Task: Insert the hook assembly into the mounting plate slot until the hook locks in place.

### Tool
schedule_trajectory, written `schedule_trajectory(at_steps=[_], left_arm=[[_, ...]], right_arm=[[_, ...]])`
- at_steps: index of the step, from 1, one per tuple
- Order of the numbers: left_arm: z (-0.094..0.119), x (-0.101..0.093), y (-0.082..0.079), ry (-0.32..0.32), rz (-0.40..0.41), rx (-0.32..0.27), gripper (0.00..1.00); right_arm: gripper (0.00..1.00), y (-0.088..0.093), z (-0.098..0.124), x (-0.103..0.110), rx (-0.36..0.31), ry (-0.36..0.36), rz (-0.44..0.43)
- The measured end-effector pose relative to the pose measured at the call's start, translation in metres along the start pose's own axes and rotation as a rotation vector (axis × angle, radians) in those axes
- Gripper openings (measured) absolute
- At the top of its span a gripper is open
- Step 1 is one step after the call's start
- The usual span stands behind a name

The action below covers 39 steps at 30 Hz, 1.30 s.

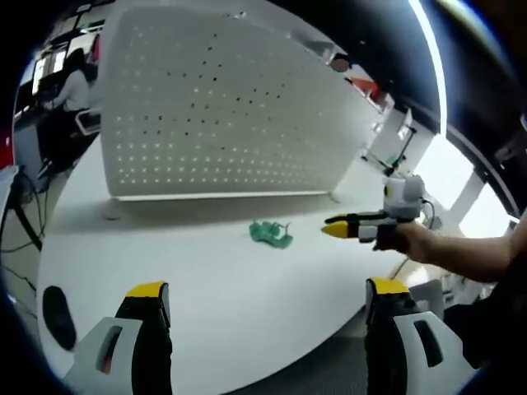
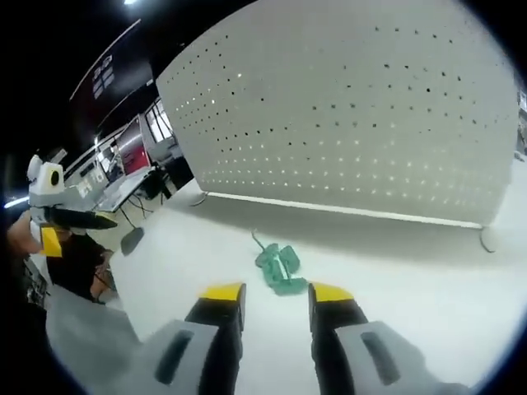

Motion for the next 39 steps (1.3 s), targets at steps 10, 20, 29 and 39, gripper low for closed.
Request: schedule_trajectory(at_steps=[10, 20, 29, 39], left_arm=[[-0.003, 0.001, -0.002, 0.003, -0.01, 0.011, 1.0], [-0.001, 0.006, 0.003, -0.007, -0.008, 0.032, 1.0], [0.0, 0.012, 0.007, -0.021, 0.005, 0.04, 1.0], [-0.004, 0.014, 0.007, -0.014, 0.009, 0.047, 0.98]], right_arm=[[0.22, 0.019, -0.038, -0.002, 0.079, -0.048, 0.048], [0.14, 0.029, -0.056, -0.009, 0.1, -0.004, 0.015], [0.13, 0.029, -0.07, -0.011, 0.11, 0.016, -0.036], [0.06, 0.029, -0.079, -0.008, 0.141, -0.001, -0.007]])
Point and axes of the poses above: the point that each gripper's makers call its tool centre point, and the gripper's own axes: z roughly backward along the fingers, x roughly to its left, y roughly out of its underside, the point moved 1 cm from there along z, roughly backward along the fingers, and after that the axes turned 14 degrees about -x, right-handed, at the moved point
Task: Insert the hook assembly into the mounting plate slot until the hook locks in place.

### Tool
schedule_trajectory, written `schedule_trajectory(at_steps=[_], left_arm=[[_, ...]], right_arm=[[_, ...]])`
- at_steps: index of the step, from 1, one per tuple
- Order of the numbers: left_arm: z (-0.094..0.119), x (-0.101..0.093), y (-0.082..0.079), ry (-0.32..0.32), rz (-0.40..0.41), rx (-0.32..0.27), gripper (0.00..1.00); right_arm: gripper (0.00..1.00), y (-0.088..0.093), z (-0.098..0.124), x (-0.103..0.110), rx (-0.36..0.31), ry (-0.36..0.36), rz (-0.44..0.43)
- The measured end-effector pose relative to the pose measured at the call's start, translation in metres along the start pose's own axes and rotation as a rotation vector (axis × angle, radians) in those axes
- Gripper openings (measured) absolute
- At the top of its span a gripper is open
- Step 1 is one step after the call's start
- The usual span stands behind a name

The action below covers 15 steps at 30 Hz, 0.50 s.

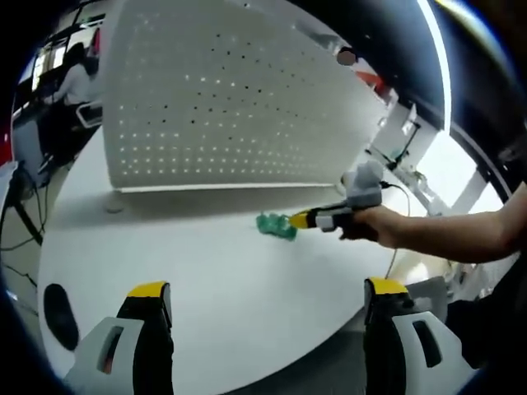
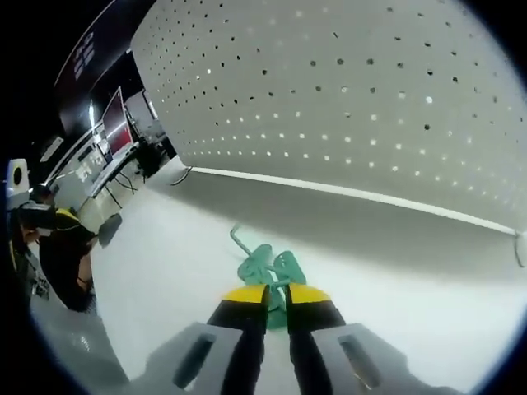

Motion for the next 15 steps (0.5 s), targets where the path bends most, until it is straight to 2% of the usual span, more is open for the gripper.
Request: schedule_trajectory(at_steps=[7, 15], left_arm=[[-0.001, 0.0005, 0.0007, 0.001, 0.004, 0.0, 0.98], [-0.0002, 0.0013, 0.0041, 0.002, 0.009, 0.007, 0.98]], right_arm=[[0.07, -0.0014, -0.007, 0.0036, 0.012, 0.0, 0.014], [0.02, -0.0018, -0.0028, 0.0029, 0.025, 0.0, 0.086]])
Point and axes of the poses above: the point that each gripper's makers call its tool centre point, and the gripper's own axes: z roughly backward along the fingers, x roughly to its left, y roughly out of its underside, the point moved 1 cm from there along z, roughly backward along the fingers, and after that the axes turned 14 degrees about -x, right-handed, at the moved point
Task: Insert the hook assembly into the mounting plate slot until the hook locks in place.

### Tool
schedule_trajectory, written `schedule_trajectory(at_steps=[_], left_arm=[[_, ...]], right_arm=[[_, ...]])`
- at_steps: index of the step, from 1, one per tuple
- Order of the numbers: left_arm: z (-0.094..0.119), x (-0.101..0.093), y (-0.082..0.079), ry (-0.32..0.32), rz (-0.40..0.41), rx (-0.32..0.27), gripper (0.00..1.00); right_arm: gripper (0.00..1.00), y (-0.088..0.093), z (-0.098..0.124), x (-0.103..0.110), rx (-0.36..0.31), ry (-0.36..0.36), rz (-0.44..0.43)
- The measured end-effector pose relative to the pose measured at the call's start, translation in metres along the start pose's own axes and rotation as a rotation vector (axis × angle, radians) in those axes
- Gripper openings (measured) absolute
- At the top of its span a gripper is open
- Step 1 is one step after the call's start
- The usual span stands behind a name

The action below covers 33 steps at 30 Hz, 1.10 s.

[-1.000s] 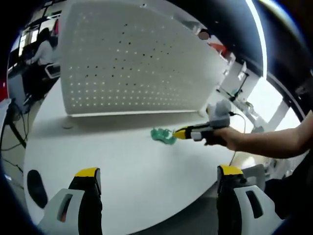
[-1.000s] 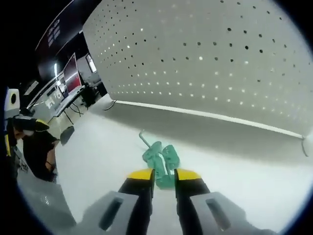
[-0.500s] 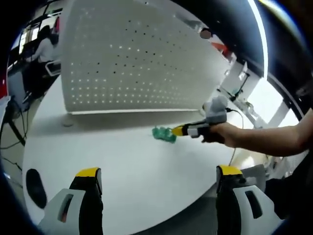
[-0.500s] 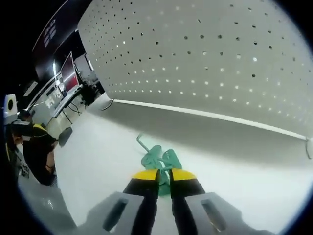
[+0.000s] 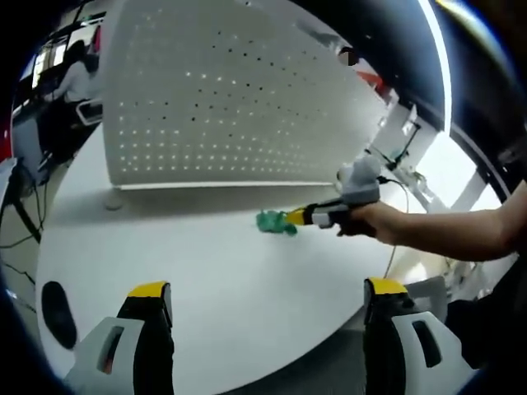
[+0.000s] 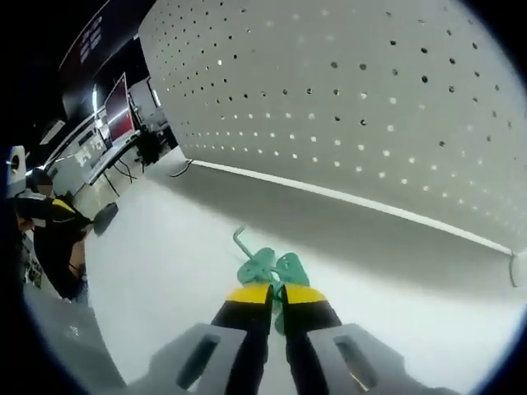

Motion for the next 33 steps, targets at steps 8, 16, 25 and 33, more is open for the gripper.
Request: schedule_trajectory(at_steps=[8, 16, 25, 33], left_arm=[[-0.002, -0.004, -0.002, 0.01, -0.004, -0.006, 0.98], [-0.003, -0.008, -0.003, 0.019, -0.01, -0.007, 0.98], [-0.002, -0.011, -0.005, 0.022, -0.018, -0.008, 0.98], [-0.007, -0.016, -0.016, 0.034, -0.033, -0.024, 0.98]], right_arm=[[0.01, 0.001, 0.01, -0.002, -0.005, 0.012, 0.005], [0.0, -0.001, 0.017, -0.01, -0.016, 0.038, -0.002], [0.0, -0.009, 0.028, -0.015, -0.05, 0.064, -0.005], [0.0, -0.061, 0.054, -0.008, -0.22, 0.074, -0.032]])
Point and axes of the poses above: the point that each gripper's makers call its tool centre point, and the gripper's own axes: z roughly backward along the fingers, x roughly to its left, y roughly out of its underside, the point moved 1 cm from there along z, roughly backward along the fingers, and after that the axes turned 14 degrees about -x, right-handed, at the moved point
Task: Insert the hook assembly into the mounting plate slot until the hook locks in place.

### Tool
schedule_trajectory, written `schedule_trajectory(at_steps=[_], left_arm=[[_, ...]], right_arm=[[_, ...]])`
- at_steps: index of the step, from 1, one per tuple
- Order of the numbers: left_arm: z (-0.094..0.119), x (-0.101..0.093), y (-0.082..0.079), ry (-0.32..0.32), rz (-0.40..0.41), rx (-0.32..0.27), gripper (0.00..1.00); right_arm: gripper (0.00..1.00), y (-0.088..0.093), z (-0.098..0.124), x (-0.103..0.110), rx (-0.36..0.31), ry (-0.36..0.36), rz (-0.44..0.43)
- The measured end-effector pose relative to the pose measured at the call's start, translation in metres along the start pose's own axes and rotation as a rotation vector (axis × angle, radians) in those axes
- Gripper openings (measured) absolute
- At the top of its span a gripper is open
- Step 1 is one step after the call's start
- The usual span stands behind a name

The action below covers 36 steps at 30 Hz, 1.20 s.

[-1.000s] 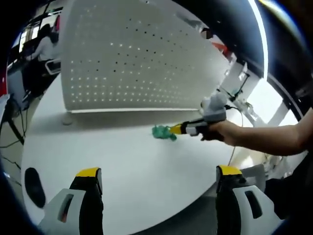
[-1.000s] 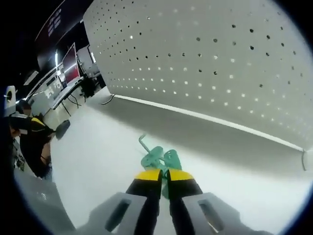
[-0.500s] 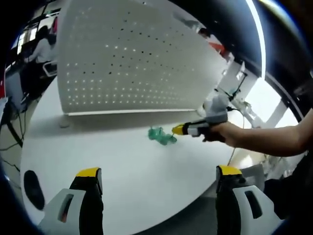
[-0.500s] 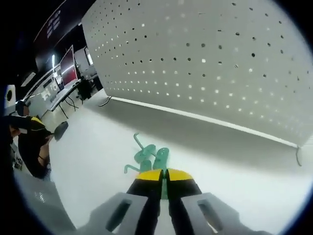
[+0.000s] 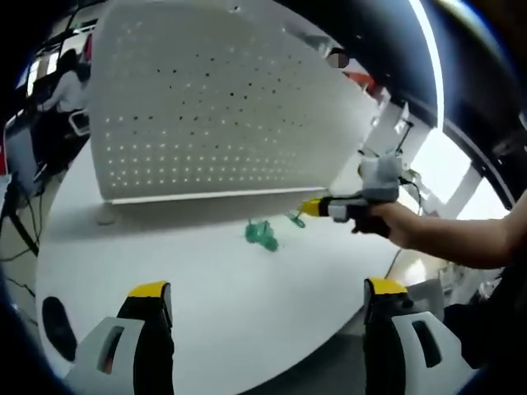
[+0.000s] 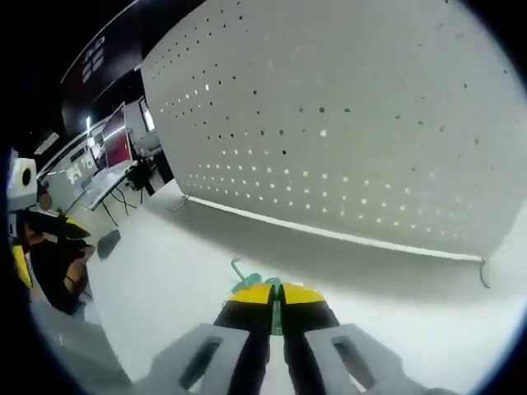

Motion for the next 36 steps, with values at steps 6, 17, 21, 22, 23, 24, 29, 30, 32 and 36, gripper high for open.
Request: schedule_trajectory(at_steps=[6, 17, 21, 22, 23, 24, 29, 30, 32, 36], left_arm=[[-0.006, -0.004, -0.009, 0.01, -0.001, -0.015, 0.97], [-0.012, -0.015, -0.03, 0.042, 0.075, -0.083, 0.86], [-0.012, -0.018, -0.033, 0.062, 0.079, -0.085, 0.71], [-0.011, -0.019, -0.034, 0.067, 0.09, -0.089, 0.69], [-0.011, -0.019, -0.035, 0.071, 0.102, -0.092, 0.67], [-0.011, -0.02, -0.036, 0.074, 0.112, -0.094, 0.66], [-0.01, -0.023, -0.041, 0.087, 0.162, -0.121, 0.58], [-0.01, -0.023, -0.042, 0.089, 0.179, -0.131, 0.57], [-0.01, -0.025, -0.044, 0.099, 0.217, -0.145, 0.54], [-0.008, -0.03, -0.049, 0.133, 0.285, -0.171, 0.45]], right_arm=[[0.0, -0.042, 0.019, 0.027, -0.125, -0.033, -0.016], [0.0, -0.079, 0.048, 0.111, -0.248, -0.192, -0.113], [0.0, -0.086, 0.055, 0.137, -0.29, -0.23, -0.17], [0.0, -0.086, 0.056, 0.142, -0.297, -0.236, -0.175], [0.0, -0.088, 0.057, 0.148, -0.305, -0.248, -0.18], [0.0, -0.089, 0.058, 0.152, -0.312, -0.258, -0.181], [0.0, -0.095, 0.062, 0.174, -0.339, -0.291, -0.207], [0.0, -0.096, 0.062, 0.176, -0.343, -0.296, -0.206], [0.0, -0.097, 0.063, 0.183, -0.344, -0.312, -0.201], [0.0, -0.108, 0.069, 0.192, -0.38, -0.334, -0.132]])
Point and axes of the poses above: the point that each gripper's makers call its tool centre point, and the gripper's own axes: z roughly backward along the fingers, x roughly to its left, y roughly out of its underside, the point moved 1 cm from there along z, roughly backward along the fingers, and after that the axes turned 14 degrees about -x, right-handed, at the moved point
